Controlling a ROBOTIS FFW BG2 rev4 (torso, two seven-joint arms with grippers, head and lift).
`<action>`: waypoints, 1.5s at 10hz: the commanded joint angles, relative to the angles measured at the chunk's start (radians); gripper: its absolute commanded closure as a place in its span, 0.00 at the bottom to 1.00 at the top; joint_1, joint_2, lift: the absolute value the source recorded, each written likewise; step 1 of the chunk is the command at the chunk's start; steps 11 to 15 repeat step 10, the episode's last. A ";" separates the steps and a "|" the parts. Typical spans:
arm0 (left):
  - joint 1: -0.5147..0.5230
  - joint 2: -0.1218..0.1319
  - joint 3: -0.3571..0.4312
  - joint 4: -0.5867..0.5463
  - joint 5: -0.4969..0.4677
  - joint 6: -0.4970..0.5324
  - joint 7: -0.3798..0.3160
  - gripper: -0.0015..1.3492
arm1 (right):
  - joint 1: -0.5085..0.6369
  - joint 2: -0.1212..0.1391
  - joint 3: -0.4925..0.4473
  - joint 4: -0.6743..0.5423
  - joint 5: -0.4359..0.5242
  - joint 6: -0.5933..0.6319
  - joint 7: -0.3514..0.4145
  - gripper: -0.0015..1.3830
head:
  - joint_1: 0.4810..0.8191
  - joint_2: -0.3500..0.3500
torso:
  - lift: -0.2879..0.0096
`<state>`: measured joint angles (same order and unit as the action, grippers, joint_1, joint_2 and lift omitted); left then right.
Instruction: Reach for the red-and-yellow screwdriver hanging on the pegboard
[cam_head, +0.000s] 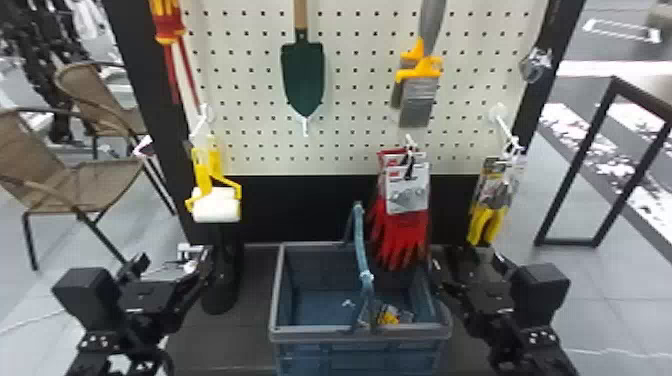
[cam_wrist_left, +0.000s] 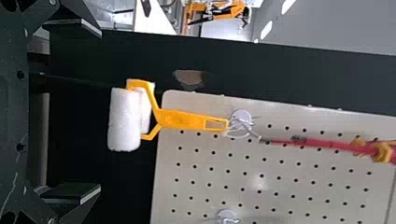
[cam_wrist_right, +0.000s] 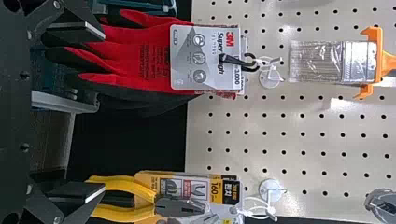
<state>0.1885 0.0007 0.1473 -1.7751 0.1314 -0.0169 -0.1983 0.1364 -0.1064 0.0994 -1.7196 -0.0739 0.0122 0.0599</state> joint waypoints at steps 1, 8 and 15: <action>-0.003 -0.003 -0.006 0.025 -0.015 -0.018 0.003 0.11 | -0.003 0.001 0.000 -0.002 0.000 0.000 0.000 0.12 | 0.20 0.50 | 0.63; -0.006 0.010 -0.014 0.034 -0.056 0.000 0.013 0.11 | -0.009 -0.001 -0.006 0.008 -0.013 0.000 0.001 0.12 | 0.20 0.50 | 0.63; -0.009 0.013 -0.015 0.052 -0.039 -0.018 0.010 0.11 | -0.011 -0.001 -0.006 0.008 -0.013 0.000 0.001 0.12 | 0.20 0.50 | 0.63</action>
